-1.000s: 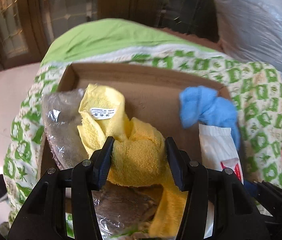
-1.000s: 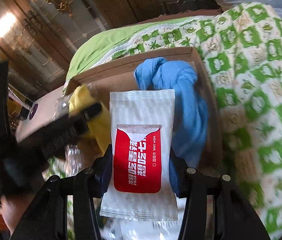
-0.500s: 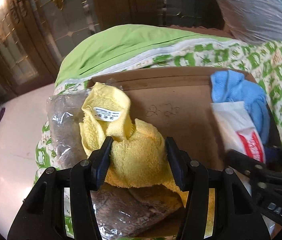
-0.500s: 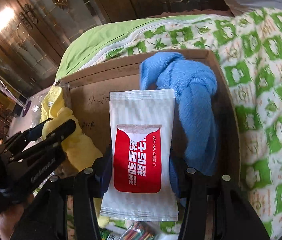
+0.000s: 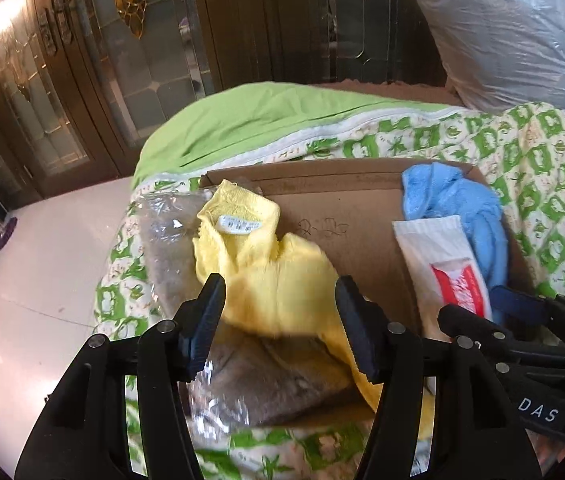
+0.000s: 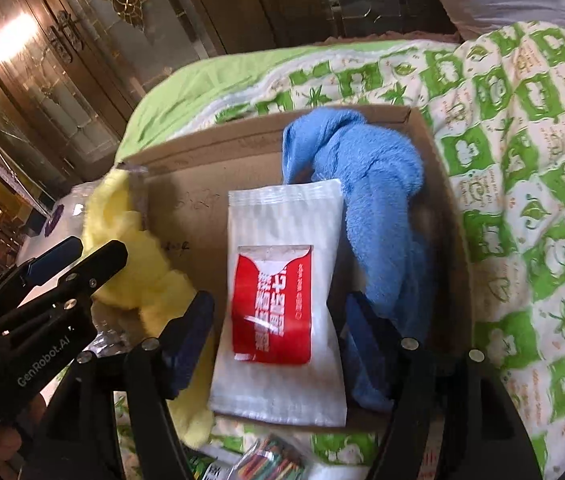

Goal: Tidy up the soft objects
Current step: 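Carry the yellow towel and wet-wipe packet into the tray and release both, then grasp a white plastic-wrapped packet with the right tool and lift it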

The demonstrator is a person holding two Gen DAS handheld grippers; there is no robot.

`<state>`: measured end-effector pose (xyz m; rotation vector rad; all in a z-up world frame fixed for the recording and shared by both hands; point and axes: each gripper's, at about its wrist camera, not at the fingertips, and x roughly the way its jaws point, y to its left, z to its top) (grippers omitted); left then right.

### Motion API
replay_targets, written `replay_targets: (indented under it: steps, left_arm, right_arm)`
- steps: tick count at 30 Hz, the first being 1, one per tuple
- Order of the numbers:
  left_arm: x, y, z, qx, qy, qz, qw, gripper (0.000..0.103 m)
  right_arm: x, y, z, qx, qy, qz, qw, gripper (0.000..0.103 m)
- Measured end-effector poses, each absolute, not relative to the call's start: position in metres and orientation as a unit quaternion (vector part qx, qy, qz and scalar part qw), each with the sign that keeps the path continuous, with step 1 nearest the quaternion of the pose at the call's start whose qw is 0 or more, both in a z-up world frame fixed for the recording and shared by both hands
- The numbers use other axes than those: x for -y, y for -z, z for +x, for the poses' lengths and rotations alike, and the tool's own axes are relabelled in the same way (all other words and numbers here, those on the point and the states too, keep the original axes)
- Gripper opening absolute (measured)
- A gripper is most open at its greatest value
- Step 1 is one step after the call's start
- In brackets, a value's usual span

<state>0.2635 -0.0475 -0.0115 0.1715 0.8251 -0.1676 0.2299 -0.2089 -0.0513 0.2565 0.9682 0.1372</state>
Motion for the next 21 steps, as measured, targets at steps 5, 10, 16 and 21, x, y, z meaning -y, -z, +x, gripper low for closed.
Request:
replay_targets:
  steps: [5,10,16,21]
  left_arm:
    - [0.043,0.006,0.227,-0.394,0.086,0.082,0.911,0.058]
    - [0.025,0.008,0.179,-0.404,0.096,0.075,0.907,0.058]
    - [-0.017,0.031,0.138,-0.451,0.084,-0.010,0.888,0.058]
    - [-0.006,0.032,0.126,-0.445,0.080,0.014,0.892,0.058]
  right_arm:
    - [0.216,0.040,0.205,-0.459,-0.063,0.130,0.876,0.069]
    - [0.225,0.031,0.166,-0.462,-0.065,0.143,0.873,0.070]
    - [0.246,0.042,0.104,-0.446,-0.051,0.175,0.876,0.075]
    - [0.248,0.064,0.094,-0.468,-0.036,0.140,0.872,0.075]
